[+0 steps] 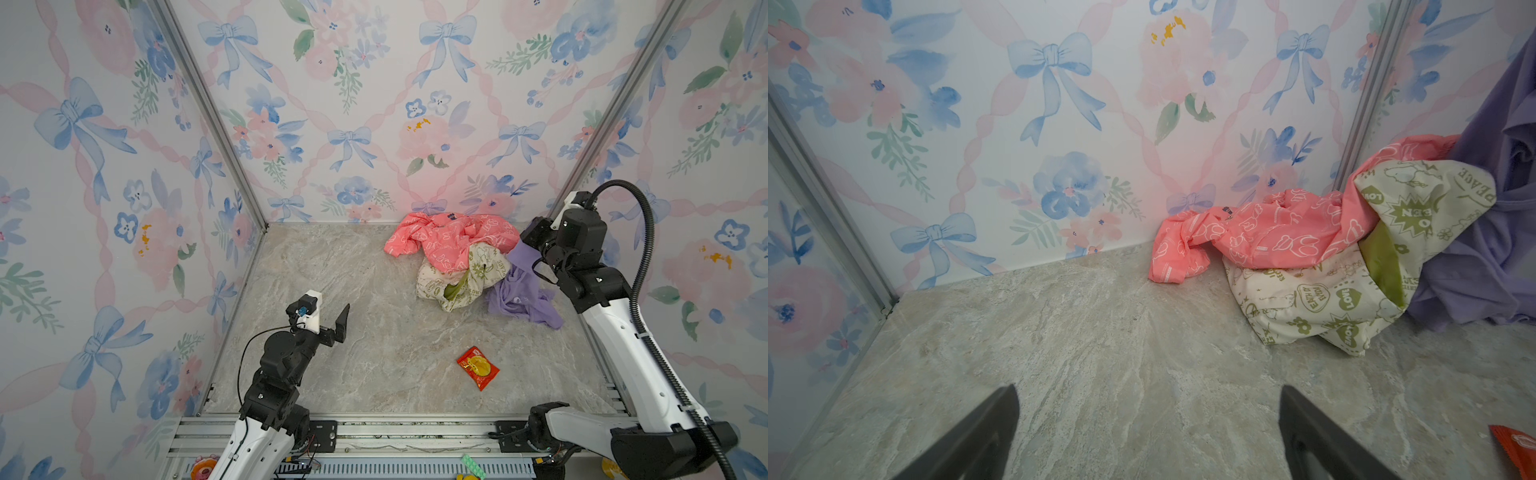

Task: Pick out a specific cloth from the pile
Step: 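Grasp the purple shirt with the right gripper and lift it up, then swing the right gripper with the shirt toward the left gripper, lowering it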

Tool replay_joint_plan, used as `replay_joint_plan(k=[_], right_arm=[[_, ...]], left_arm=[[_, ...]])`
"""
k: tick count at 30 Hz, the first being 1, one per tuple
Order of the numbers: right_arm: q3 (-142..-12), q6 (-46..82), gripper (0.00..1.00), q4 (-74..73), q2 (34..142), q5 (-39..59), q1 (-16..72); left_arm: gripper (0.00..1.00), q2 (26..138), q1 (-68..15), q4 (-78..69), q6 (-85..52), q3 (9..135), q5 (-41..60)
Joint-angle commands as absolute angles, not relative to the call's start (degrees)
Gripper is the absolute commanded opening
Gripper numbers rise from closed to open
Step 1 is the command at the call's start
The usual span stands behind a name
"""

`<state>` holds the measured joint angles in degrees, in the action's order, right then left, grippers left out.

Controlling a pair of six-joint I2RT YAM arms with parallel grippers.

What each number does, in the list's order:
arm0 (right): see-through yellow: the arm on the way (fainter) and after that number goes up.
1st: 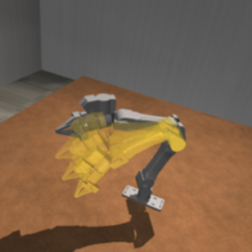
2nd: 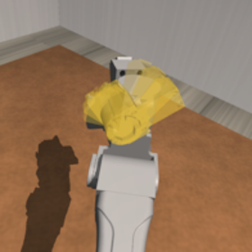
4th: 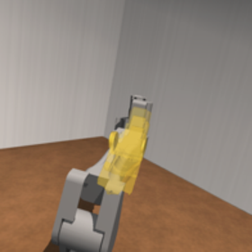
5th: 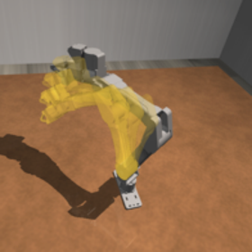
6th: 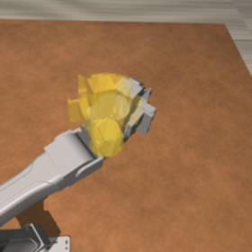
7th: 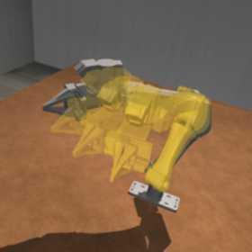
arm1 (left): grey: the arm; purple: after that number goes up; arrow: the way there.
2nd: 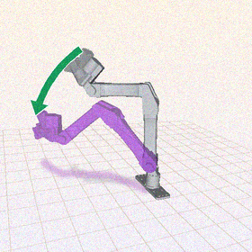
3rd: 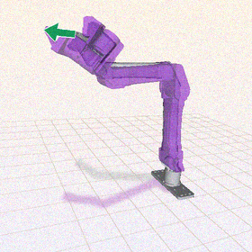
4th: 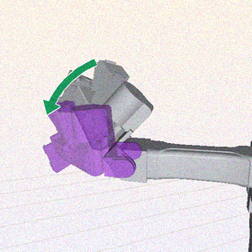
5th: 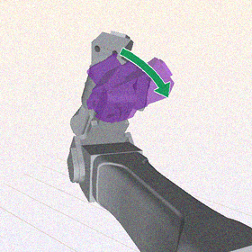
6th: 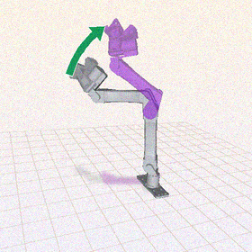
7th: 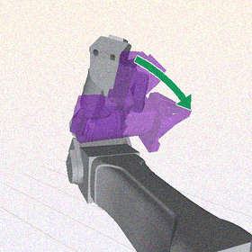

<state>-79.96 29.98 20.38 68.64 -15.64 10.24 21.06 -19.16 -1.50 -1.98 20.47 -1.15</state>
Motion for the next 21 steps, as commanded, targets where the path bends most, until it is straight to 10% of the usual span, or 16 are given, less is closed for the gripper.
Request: replay_joint_plan(k=[1,21], right_arm=[[-84.8,30.0,0.0,14.1,68.7,-16.0,9.4],[-112.0,21.3,0.0,6.3,83.9,-9.2,21.3]], left_arm=[[0.98,20.8,-19.6,-1.1,-1.2,20.6,-2.2],[0.98,21.4,-19.7,-0.8,-0.7,20.6,-3.4]])
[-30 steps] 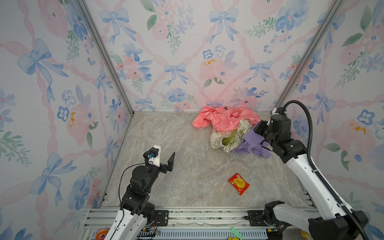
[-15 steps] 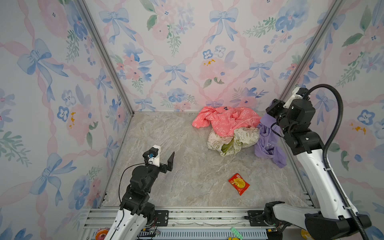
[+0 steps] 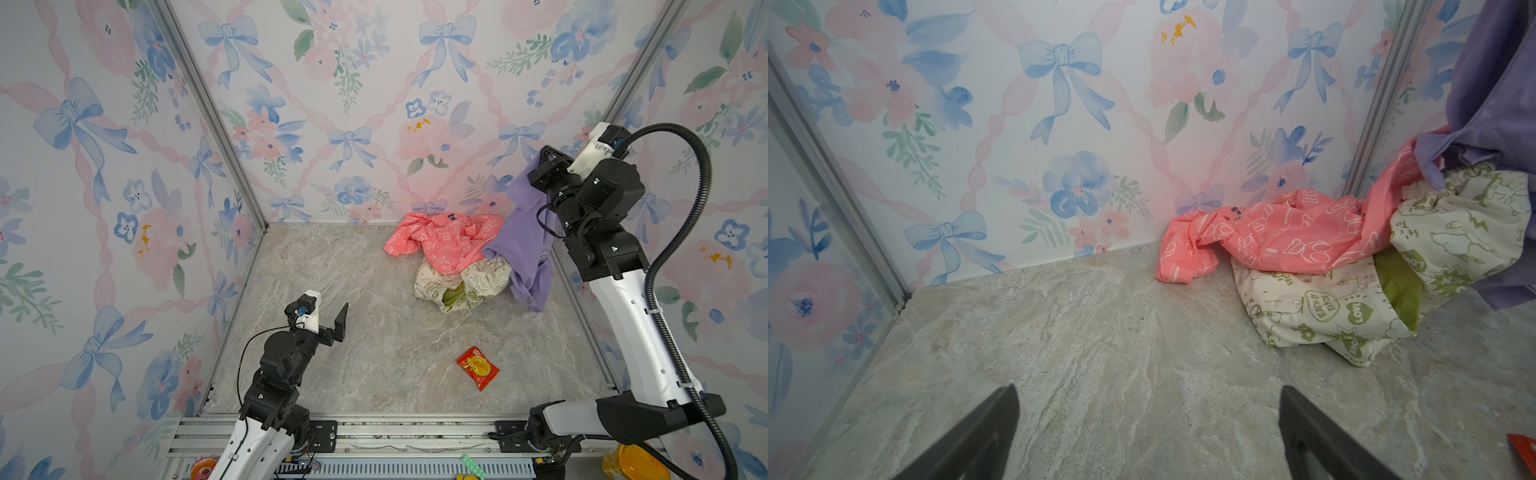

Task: Pick out a specific cloth from the pile
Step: 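Swing the right gripper with the shirt toward the left gripper, lowering it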

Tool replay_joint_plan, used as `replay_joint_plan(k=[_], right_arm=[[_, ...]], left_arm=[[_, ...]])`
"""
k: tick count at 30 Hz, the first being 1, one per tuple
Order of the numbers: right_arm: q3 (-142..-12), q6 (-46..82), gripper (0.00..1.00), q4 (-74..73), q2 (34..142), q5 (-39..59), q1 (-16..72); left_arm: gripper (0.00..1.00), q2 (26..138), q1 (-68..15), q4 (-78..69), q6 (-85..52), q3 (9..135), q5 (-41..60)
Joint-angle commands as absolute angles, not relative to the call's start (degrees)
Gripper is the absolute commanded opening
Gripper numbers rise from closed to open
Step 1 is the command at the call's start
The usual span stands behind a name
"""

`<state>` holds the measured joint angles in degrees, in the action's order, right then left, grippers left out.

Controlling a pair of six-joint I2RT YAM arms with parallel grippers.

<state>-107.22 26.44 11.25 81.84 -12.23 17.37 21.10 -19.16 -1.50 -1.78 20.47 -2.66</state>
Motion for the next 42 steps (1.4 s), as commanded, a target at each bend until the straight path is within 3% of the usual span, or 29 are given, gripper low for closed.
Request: replay_joint_plan(k=[1,7,12,13,15,17,19,22,23,27,36,42], right_arm=[[-113.7,19.8,0.0,6.6,85.3,-8.4,23.0],[-121.1,12.3,0.0,11.7,95.3,-2.7,33.6],[-127.0,0.5,0.03,23.2,107.6,-4.0,44.1],[-127.8,-1.9,0.1,25.4,109.9,-4.9,45.8],[-129.5,-6.5,0.34,30.8,114.4,-7.2,49.2],[-130.1,-9.0,0.52,34.5,117.4,-11.2,51.5],[-128.1,-9.6,0.78,35.5,118.0,-14.1,52.3],[-121.0,-8.0,0.86,33.3,114.8,-14.9,51.3],[-117.6,-7.1,0.93,31.6,112.7,-14.7,50.6],[-103.1,-3.9,0.99,23.9,102.5,-14.1,47.1],[-77.2,11.5,0.99,19.9,81.5,-14.3,31.8],[-64.0,20.5,0.98,21.1,73.8,-11.5,21.6]], left_arm=[[0.98,21.5,-19.6,-0.8,-0.7,20.7,-3.4],[0.98,21.9,-19.6,-0.5,-0.5,20.8,-3.8],[0.98,22.0,-19.7,-0.5,-0.5,20.7,-4.0],[0.98,22.0,-19.7,-0.5,-0.4,20.7,-4.1],[0.98,22.2,-19.8,-0.5,-0.4,20.7,-4.1],[0.98,22.2,-19.8,-0.5,-0.4,20.7,-4.2],[0.98,22.2,-19.8,-0.5,-0.4,20.7,-4.3],[0.98,22.2,-19.9,-0.6,-0.4,20.8,-4.2],[0.98,22.3,-19.9,-0.6,-0.4,20.8,-4.2],[0.98,22.4,-20.0,-0.7,-0.4,21.2,-3.2],[0.98,26.0,-20.6,-1.7,-1.4,23.7,6.1],[0.98,28.5,-21.1,-1.5,-6.4,26.6,15.2]])
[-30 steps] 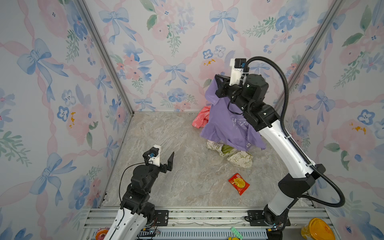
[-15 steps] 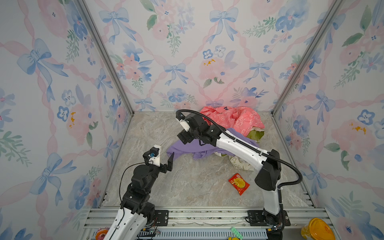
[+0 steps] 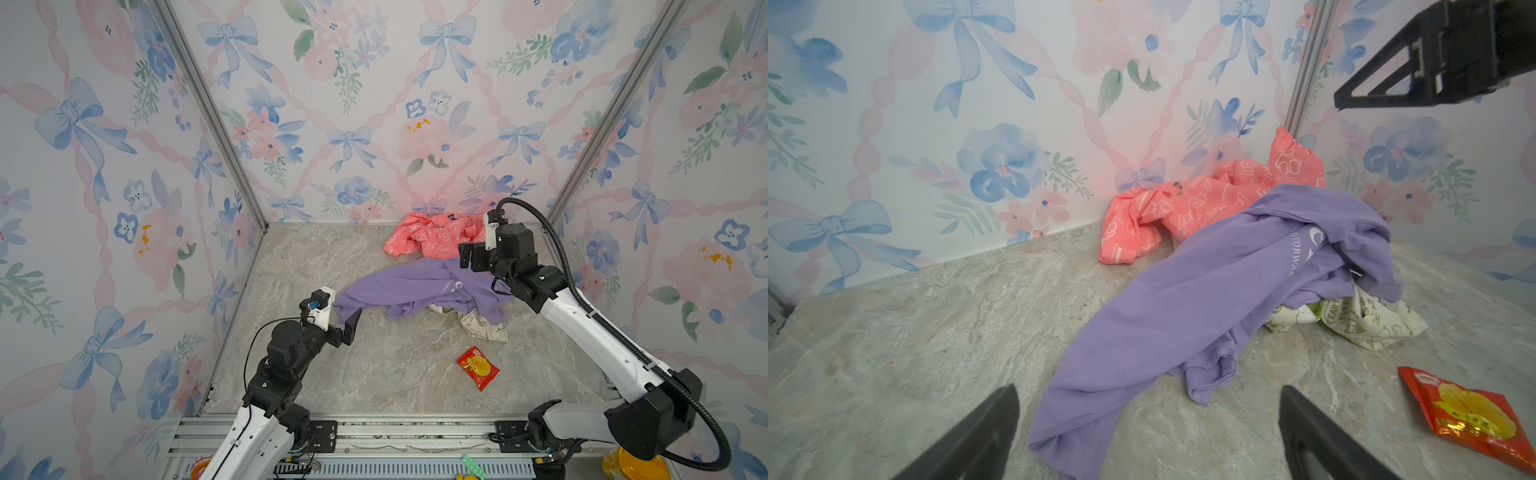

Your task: Pick out a specific cloth from the pile

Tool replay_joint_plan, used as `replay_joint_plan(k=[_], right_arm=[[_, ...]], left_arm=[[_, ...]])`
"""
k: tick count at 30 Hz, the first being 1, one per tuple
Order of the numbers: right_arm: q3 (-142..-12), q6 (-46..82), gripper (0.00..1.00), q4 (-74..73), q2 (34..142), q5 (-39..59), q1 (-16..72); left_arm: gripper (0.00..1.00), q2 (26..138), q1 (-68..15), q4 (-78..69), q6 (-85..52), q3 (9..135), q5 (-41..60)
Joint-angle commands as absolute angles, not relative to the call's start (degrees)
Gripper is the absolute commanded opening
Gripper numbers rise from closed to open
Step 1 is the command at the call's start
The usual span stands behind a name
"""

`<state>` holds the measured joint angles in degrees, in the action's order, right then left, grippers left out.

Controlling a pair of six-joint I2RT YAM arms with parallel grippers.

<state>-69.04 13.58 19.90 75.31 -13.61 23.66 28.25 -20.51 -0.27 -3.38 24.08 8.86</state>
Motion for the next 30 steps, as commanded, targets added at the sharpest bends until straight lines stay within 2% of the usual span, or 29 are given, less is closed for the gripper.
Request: replay_joint_plan(k=[1,9,13,17,22,25,28,30], right_arm=[[-62.1,21.3,0.98,20.7,73.0,-10.7,20.7],[-51.4,26.6,0.88,17.9,71.0,-10.3,19.5],[-49.4,26.7,0.81,17.7,72.0,-10.6,19.5],[-47.9,25.8,0.71,17.6,73.4,-12.0,19.3],[-46.2,25.7,0.54,17.0,75.2,-11.2,18.6],[-45.6,25.7,0.42,16.5,75.6,-10.4,18.3],[-45.5,25.2,0.24,16.3,75.5,-10.4,18.0],[-45.5,25.1,0.17,16.3,75.2,-10.2,17.5]], left_arm=[[0.98,28.5,-21.1,-1.6,-7.6,27.0,15.7],[0.98,25.6,-22.0,-1.7,-18.0,29.2,16.6],[0.97,20.7,-22.1,-3.0,-26.8,24.6,11.1],[0.97,16.6,-22.1,-6.1,-30.5,19.8,9.8],[0.96,16.2,-22.2,-6.0,-31.2,19.4,10.6],[0.95,16.9,-22.1,-6.0,-31.5,19.4,11.2],[0.95,17.4,-22.2,-6.1,-31.9,19.1,11.5],[0.95,17.6,-22.2,-6.1,-32.1,19.0,11.6]])
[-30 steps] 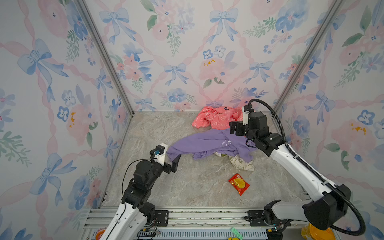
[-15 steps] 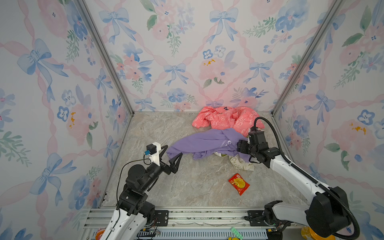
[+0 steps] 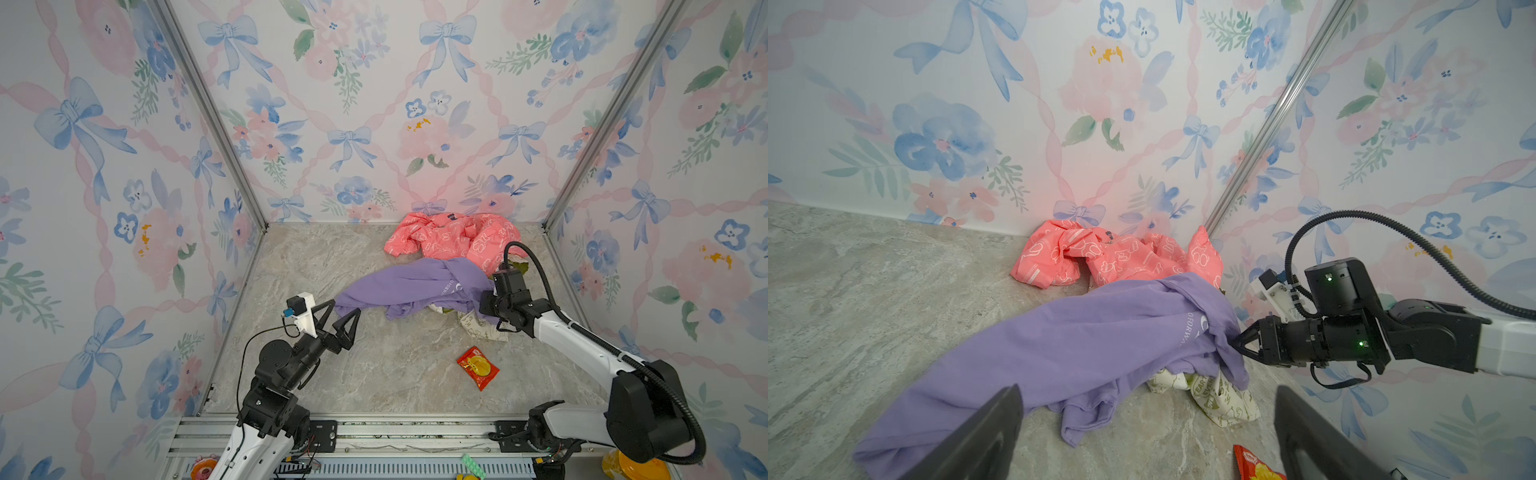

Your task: Pick out a specific cloth from the pile

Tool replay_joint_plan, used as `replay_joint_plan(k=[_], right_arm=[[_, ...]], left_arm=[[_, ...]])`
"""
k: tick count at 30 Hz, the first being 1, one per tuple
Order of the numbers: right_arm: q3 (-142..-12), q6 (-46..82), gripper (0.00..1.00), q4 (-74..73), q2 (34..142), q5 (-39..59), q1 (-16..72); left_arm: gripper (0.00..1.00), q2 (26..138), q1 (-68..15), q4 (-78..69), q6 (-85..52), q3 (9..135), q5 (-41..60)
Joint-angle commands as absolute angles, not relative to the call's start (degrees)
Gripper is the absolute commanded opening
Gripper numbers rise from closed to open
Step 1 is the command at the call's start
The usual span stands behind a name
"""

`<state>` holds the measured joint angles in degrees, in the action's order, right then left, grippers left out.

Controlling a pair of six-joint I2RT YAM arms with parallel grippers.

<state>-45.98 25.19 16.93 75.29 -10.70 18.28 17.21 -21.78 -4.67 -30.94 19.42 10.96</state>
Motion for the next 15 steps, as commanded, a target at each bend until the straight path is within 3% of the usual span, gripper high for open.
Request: replay_joint_plan(k=[1,15], right_arm=[[-45.5,25.1,0.13,16.4,74.8,-10.3,17.4],[-47.6,23.4,0.0,13.5,63.7,-6.1,17.2]], left_arm=[[0.95,17.7,-22.2,-6.1,-32.2,19.1,11.6],[0.93,21.5,-24.2,-7.0,-32.2,19.7,12.0]])
